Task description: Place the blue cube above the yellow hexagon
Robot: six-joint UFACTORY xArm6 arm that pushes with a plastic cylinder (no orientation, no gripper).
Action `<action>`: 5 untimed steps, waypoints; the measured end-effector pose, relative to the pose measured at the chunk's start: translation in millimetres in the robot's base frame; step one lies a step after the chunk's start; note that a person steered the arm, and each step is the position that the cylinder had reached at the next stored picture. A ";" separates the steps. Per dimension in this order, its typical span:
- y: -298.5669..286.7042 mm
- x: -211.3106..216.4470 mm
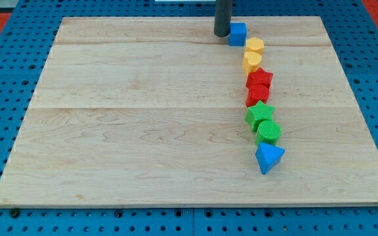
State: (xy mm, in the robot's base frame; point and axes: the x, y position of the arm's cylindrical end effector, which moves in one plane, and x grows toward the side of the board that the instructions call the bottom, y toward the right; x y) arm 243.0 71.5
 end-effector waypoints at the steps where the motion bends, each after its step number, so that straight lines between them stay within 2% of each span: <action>1: 8.8 0.0; 5: 29.7 0.1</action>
